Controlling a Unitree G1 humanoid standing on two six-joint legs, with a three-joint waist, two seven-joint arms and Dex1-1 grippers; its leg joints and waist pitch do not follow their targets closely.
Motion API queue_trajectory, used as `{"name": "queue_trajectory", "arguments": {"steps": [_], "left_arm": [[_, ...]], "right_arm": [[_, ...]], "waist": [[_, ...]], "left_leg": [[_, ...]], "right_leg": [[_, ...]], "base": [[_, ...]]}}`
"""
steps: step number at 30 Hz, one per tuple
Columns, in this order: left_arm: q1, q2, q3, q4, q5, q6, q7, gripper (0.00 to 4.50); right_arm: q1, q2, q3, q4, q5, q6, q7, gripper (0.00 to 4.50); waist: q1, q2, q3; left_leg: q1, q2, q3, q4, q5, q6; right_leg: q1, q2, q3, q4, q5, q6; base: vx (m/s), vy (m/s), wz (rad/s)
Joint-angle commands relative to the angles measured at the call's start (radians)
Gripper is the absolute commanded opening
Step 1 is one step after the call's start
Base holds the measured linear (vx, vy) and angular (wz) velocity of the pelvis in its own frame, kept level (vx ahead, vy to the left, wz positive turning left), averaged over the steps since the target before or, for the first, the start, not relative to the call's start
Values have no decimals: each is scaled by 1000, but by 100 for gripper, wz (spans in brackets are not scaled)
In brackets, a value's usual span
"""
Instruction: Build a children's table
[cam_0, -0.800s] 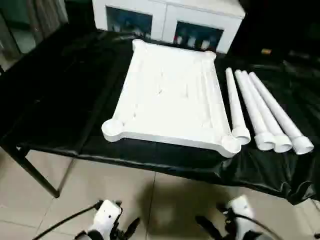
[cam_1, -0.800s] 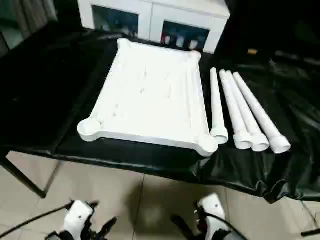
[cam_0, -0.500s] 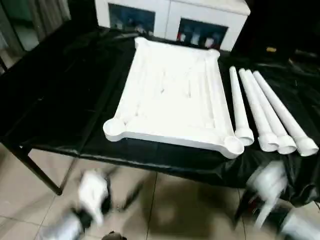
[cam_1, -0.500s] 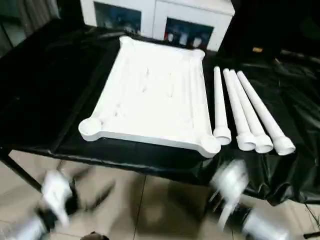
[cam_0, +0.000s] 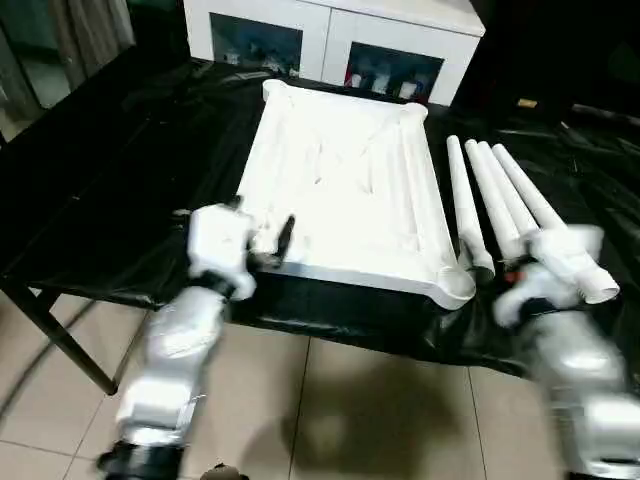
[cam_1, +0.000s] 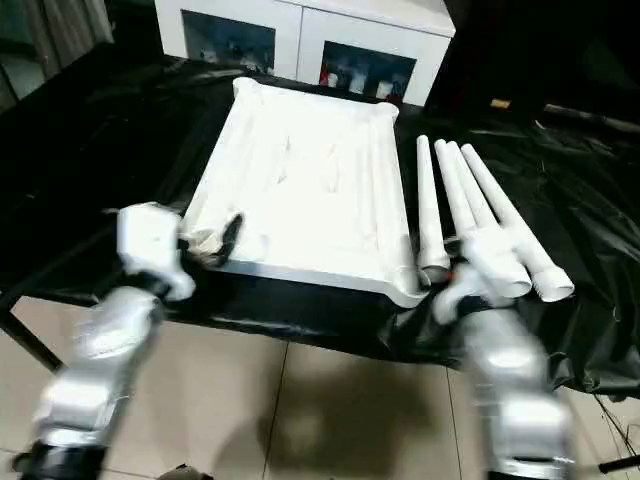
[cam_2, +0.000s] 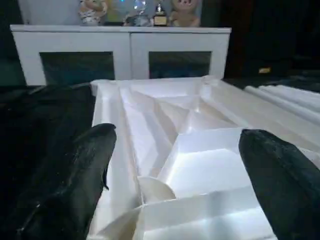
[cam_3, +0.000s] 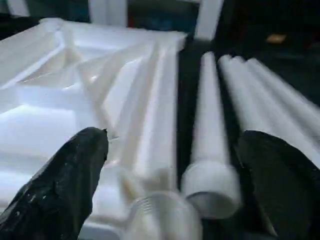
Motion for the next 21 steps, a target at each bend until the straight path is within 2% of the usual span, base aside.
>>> {"name": "queue_trajectory", "arguments": {"steps": [1,2,3,4,5,6,7,8,9,10,11,12,13,14,15,16,17,19,20,21], "left_arm": [[-6,-3,-16,26,36,23,29,441],[-6,-2,-18,27,40,24,32,441],[-9,0,-20,31,52,26,43,441],[-13,-3,-17,41,62,22,59,441],[-12,-8,-8,42,51,22,63,441],[-11,-12,0,41,44,33,63,441],[-10,-13,5,39,39,42,61,441],[-4,-8,7,26,30,49,48,441],[0,-5,8,17,29,52,41,441],[4,-1,7,7,31,53,37,441],[7,1,7,1,34,53,36,441],[12,5,4,-6,36,52,31,441],[17,10,0,-12,38,51,28,441],[21,12,-3,-16,38,50,25,441],[39,17,-13,-32,36,54,11,441],[46,20,-18,-38,41,55,8,441],[52,19,-20,-42,39,54,6,441],[58,15,-15,-48,29,60,1,441],[58,15,-15,-49,27,62,1,441],[59,14,-14,-50,26,63,1,441]], "right_arm": [[-17,9,5,-5,-23,-5,-20,450],[-18,12,4,-6,-21,-3,-22,450],[-21,24,3,-11,-21,1,-32,450],[-24,37,5,-13,-31,-5,-51,450],[-23,32,14,-14,-44,-13,-53,450],[-21,26,20,-10,-47,-26,-51,450],[-20,22,23,-8,-47,-35,-47,450],[-15,6,35,0,-80,-60,-57,450],[-12,-1,41,6,-108,-78,-64,450],[-8,-7,44,8,-117,-69,-61,450],[-5,-9,45,9,-119,-60,-57,450],[-2,-7,43,7,-111,-38,-53,450],[2,-4,42,5,-106,-21,-51,450],[4,0,41,5,-101,-17,-49,450],[11,9,44,5,-84,-23,-34,450],[15,12,49,5,-83,-27,-31,450],[17,14,52,6,-83,-30,-32,450],[13,22,64,4,-70,-38,-21,450],[12,25,66,3,-67,-40,-19,450],[12,27,66,2,-65,-40,-17,450]], "waist": [[0,9,-65],[-5,18,-65],[-8,22,-67],[-19,35,-67],[-23,41,-69],[-33,47,-72],[-35,45,-68],[-35,31,-65],[-28,12,-66],[5,-6,-67],[18,0,-63],[19,9,-57],[17,13,-56],[17,19,-56],[16,18,-57],[15,18,-56],[14,19,-55],[12,24,-51],[9,26,-42],[7,28,-36]], "left_leg": [[11,70,-40,-61,30,33],[22,85,-51,-66,21,-4],[27,93,-56,-68,13,-16],[32,121,-74,-82,1,-25],[43,151,-91,-93,-3,-12],[59,205,-121,-105,15,58],[52,204,-107,-102,3,157],[29,145,-61,-74,-49,226],[-3,62,-17,-27,-58,228],[-36,9,-19,15,-49,155],[-34,23,-26,-2,-23,116],[-31,48,-37,-42,-38,32],[-24,55,-41,-50,-65,17],[-13,64,-45,-59,-113,-8],[-9,66,-46,-59,-126,-15],[-1,75,-50,-67,-155,-28],[1,77,-52,-70,-182,-35],[26,82,-53,-83,-329,-51],[42,81,-51,-87,-415,-46],[54,79,-50,-89,-460,-44]], "right_leg": [[40,-76,63,-52,193,-163],[35,-50,46,-47,190,-172],[33,-41,39,-46,186,-179],[28,-29,24,-36,167,-196],[20,-24,13,-26,144,-205],[1,-31,4,-5,97,-215],[-4,-48,9,-9,87,-258],[8,-63,22,-44,100,-354],[34,-68,35,-81,107,-387],[71,-110,65,-109,10,-308],[65,-113,61,-111,-60,-237],[51,-78,49,-102,-208,-57],[45,-73,45,-103,-235,-29],[36,-63,42,-103,-261,-8],[34,-60,42,-102,-256,-5],[31,-57,41,-95,-236,-22],[32,-57,40,-93,-243,-29],[35,-53,35,-103,-362,-48],[36,-50,28,-118,-450,-59],[37,-48,21,-129,-505,-64]], "base": [[0,0,0],[0,0,0],[0,0,0],[0,0,0],[-14,-66,6],[-14,-66,6],[-19,-103,12],[-24,-120,10],[-24,-120,10],[-30,-115,4],[-31,-99,-3],[-31,-99,-3],[-29,-68,-6],[0,0,0],[0,0,0],[0,0,0],[0,0,0],[0,0,0],[0,0,0],[0,0,0]]}}
